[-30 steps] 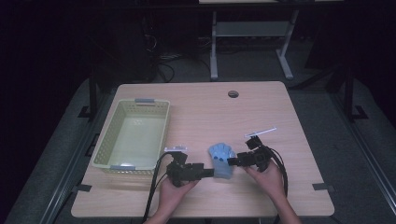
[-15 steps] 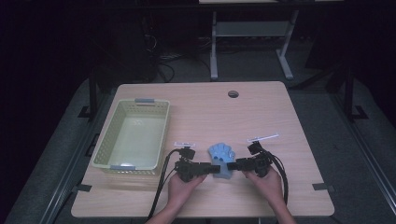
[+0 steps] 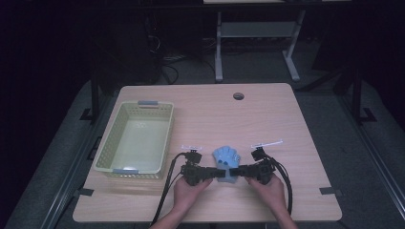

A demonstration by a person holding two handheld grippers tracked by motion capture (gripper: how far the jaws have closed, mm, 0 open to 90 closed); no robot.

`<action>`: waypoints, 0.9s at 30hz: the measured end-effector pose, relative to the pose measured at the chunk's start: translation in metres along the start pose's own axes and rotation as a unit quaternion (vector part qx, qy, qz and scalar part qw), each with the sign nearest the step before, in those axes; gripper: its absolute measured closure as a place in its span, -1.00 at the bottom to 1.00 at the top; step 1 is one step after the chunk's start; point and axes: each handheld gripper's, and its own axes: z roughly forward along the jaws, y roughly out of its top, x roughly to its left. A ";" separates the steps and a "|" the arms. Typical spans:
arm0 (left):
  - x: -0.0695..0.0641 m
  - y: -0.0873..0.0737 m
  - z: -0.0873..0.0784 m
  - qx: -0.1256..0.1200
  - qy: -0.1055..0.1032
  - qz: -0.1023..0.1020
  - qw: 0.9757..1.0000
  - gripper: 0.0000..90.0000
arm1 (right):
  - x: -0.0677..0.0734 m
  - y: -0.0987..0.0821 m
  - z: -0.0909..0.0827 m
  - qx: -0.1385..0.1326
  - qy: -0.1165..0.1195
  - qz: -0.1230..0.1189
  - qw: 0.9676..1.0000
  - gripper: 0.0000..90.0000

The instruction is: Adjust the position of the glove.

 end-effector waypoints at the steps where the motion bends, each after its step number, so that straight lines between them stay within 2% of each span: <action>1: 0.000 0.000 0.001 0.000 0.001 0.000 1.000 0.04 | 0.000 -0.001 0.001 -0.002 -0.002 0.000 1.000 0.15; 5: 0.002 0.000 0.003 0.000 -0.009 -0.004 1.000 0.15 | 0.001 -0.006 0.003 -0.014 0.005 0.011 1.000 0.30; 6: 0.002 0.000 0.003 0.000 -0.009 -0.004 1.000 0.18 | 0.001 -0.007 0.004 -0.018 0.006 0.006 1.000 0.32; 7: 0.002 0.000 0.004 0.001 -0.007 0.004 1.000 0.22 | 0.002 -0.007 0.004 -0.020 0.006 0.010 1.000 0.34; 10: 0.002 0.000 0.005 0.001 -0.004 0.004 1.000 0.27 | 0.003 -0.009 0.005 -0.023 0.004 0.007 1.000 0.37; 14: 0.005 0.000 0.007 0.002 -0.013 0.001 1.000 0.40 | 0.005 -0.012 0.007 -0.033 0.007 0.012 0.999 0.45; 15: 0.006 0.001 0.007 0.005 -0.020 -0.016 1.000 0.42 | 0.004 -0.012 0.007 -0.033 0.008 0.012 0.999 0.46; 17: 0.010 0.002 0.007 0.007 -0.030 -0.032 0.999 0.45 | 0.004 -0.012 0.007 -0.032 0.011 0.015 0.999 0.47; 22: 0.014 0.003 0.008 0.007 -0.039 -0.036 0.999 0.52 | 0.003 -0.012 0.008 -0.034 0.017 0.011 0.999 0.52; 24: 0.017 0.004 0.009 0.010 -0.046 -0.041 0.998 0.53 | 0.003 -0.011 0.008 -0.036 0.019 0.010 0.999 0.56; 25: 0.019 0.004 0.009 0.010 -0.053 -0.052 0.997 0.54 | 0.003 -0.011 0.008 -0.037 0.022 0.005 0.999 0.56; 27: 0.018 0.004 0.008 0.009 -0.055 -0.052 0.997 0.54 | 0.001 -0.010 0.008 -0.033 0.031 0.003 0.999 0.58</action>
